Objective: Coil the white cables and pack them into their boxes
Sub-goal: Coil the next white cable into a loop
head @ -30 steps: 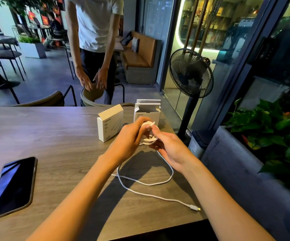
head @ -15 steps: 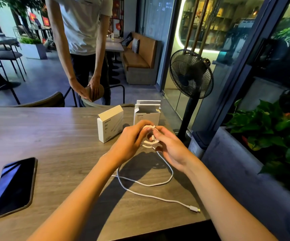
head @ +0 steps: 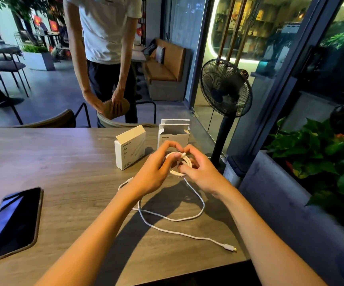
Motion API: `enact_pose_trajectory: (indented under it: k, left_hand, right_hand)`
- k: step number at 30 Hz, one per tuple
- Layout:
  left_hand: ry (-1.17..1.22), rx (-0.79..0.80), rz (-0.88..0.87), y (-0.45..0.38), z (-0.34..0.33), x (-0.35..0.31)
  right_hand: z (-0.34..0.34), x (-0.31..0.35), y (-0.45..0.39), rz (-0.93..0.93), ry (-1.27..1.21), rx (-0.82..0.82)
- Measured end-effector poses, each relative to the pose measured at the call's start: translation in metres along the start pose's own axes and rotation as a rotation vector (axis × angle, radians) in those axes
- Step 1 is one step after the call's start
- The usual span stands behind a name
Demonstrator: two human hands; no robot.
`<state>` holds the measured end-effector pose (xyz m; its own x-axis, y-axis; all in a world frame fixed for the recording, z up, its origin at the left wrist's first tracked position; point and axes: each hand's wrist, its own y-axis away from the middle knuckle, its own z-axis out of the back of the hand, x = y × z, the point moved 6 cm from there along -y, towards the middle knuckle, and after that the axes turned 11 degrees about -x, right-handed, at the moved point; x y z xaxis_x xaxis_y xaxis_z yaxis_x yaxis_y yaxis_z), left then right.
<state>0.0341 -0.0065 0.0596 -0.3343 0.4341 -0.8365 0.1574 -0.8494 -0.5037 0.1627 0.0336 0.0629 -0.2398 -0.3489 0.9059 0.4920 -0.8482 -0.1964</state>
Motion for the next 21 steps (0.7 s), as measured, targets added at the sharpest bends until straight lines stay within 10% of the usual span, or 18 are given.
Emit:
enact_pose_trajectory:
  k: [21]
  left_hand:
    - [-0.283,0.088,-0.191,0.003,-0.002,-0.006]
  right_hand:
    - [-0.017,-0.012,0.007,-0.292,-0.225,0.149]
